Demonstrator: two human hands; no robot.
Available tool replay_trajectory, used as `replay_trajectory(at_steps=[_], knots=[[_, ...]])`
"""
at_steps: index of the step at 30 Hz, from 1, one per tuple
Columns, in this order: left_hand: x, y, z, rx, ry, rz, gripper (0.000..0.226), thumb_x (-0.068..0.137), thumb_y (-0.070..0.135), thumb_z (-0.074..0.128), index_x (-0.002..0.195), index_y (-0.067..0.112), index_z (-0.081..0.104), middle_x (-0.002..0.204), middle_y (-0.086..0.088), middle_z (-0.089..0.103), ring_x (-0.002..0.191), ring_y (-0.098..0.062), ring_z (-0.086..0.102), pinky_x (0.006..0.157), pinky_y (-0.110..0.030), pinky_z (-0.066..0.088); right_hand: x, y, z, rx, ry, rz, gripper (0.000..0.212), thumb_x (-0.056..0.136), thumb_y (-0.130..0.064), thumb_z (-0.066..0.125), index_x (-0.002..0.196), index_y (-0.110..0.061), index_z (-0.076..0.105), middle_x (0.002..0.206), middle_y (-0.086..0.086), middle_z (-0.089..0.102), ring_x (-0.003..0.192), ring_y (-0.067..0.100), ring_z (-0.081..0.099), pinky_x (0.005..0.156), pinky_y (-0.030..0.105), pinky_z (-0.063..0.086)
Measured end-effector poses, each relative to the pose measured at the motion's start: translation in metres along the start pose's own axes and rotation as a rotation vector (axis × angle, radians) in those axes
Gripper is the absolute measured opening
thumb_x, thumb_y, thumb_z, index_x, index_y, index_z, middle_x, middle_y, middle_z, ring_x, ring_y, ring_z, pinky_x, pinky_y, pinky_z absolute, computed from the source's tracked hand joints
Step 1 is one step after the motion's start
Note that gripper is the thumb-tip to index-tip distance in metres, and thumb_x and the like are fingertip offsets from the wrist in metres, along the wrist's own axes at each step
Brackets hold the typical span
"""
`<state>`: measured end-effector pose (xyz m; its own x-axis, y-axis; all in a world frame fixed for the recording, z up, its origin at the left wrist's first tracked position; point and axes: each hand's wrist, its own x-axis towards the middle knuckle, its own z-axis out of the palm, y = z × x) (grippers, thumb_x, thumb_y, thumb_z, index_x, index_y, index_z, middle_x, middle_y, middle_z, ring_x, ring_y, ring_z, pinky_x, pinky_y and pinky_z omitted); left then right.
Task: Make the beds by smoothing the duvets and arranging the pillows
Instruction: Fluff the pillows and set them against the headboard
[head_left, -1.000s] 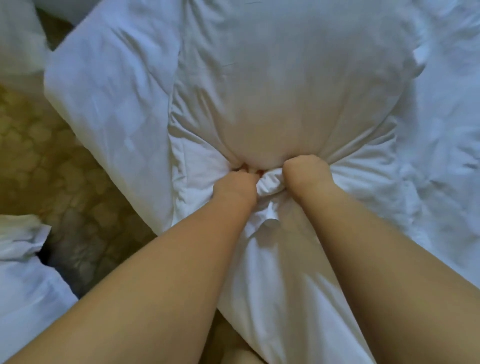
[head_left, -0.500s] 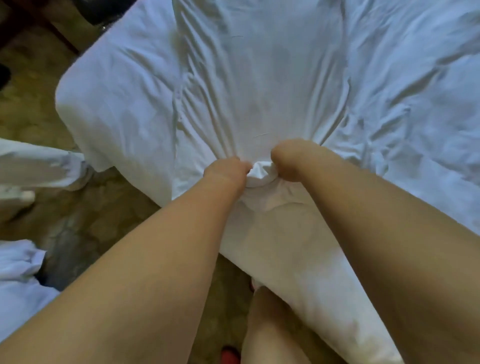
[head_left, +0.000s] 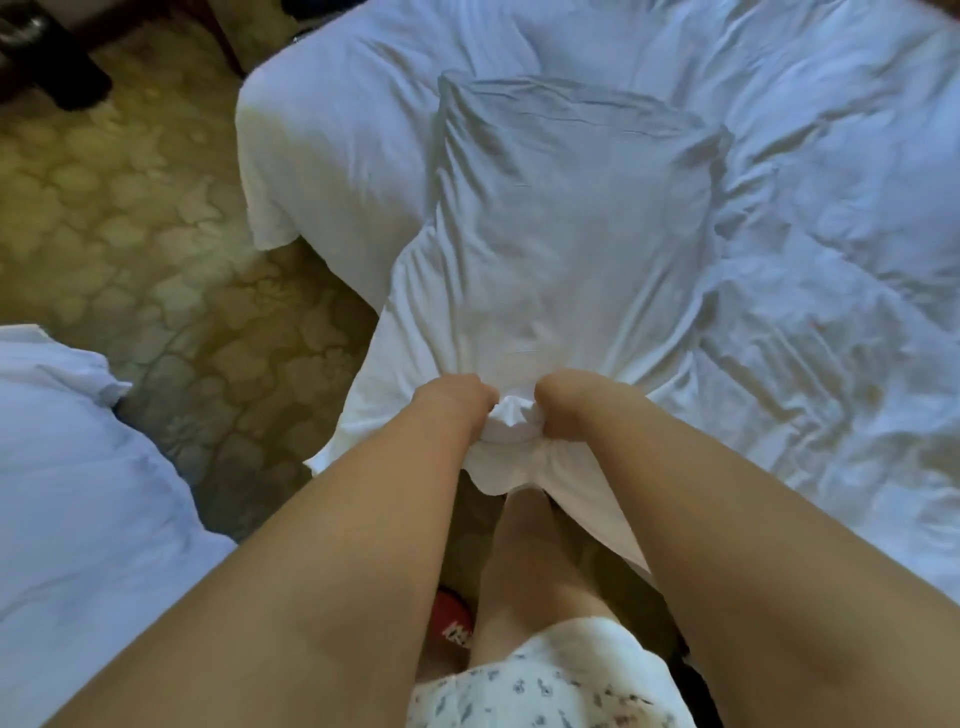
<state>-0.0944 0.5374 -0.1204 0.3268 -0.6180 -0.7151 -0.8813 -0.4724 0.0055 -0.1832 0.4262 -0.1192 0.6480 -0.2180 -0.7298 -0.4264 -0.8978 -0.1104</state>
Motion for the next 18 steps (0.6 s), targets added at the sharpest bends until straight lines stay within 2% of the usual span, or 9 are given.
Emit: replay_trajectory(at_steps=[3,5,8,11,18], knots=[[-0.022,0.004,-0.013,-0.057,0.058,-0.037,0.032,0.095,0.004,0.044,0.125,0.013,0.048,0.125,-0.009,0.049,0.113,-0.029,0.051,0.094,-0.040,0.046,-0.017,-0.001,0.003,0.004,0.091,0.028,0.015,0.091,-0.005,0.048,0.097,-0.006,0.062,0.097,0.011,0.057,0.085,0.025,0.054,0.086,0.033,0.048],[-0.027,0.007,-0.028,-0.087,0.100,-0.054,0.031,0.093,0.002,0.043,0.121,0.014,0.050,0.123,-0.008,0.051,0.109,-0.028,0.052,0.091,-0.037,0.047,-0.024,0.003,-0.003,0.038,0.177,0.031,0.016,0.092,-0.004,0.045,0.092,-0.007,0.060,0.107,0.014,0.061,0.090,0.029,0.055,0.088,0.036,0.047],[-0.023,0.014,-0.055,-0.100,0.118,-0.058,0.035,0.091,0.003,0.045,0.123,0.015,0.050,0.125,-0.007,0.051,0.113,-0.028,0.051,0.092,-0.038,0.046,-0.031,0.013,-0.025,0.088,0.300,0.023,0.026,0.093,-0.007,0.040,0.110,-0.009,0.061,0.122,0.014,0.059,0.111,0.033,0.057,0.091,0.037,0.045],[-0.007,0.024,-0.085,-0.072,0.102,-0.056,0.035,0.090,0.005,0.046,0.123,0.015,0.051,0.130,-0.010,0.050,0.119,-0.030,0.050,0.097,-0.040,0.044,-0.026,0.036,-0.051,0.094,0.327,0.028,0.028,0.094,-0.008,0.039,0.113,-0.009,0.060,0.128,0.016,0.056,0.117,0.035,0.054,0.097,0.039,0.043],[0.036,0.034,-0.173,-0.035,0.154,-0.128,0.034,0.094,0.011,0.045,0.127,0.012,0.051,0.134,-0.012,0.047,0.124,-0.032,0.048,0.101,-0.041,0.042,-0.005,0.119,-0.121,0.146,0.382,0.087,0.025,0.093,-0.008,0.040,0.107,-0.005,0.061,0.120,0.019,0.060,0.108,0.036,0.058,0.089,0.036,0.046]])
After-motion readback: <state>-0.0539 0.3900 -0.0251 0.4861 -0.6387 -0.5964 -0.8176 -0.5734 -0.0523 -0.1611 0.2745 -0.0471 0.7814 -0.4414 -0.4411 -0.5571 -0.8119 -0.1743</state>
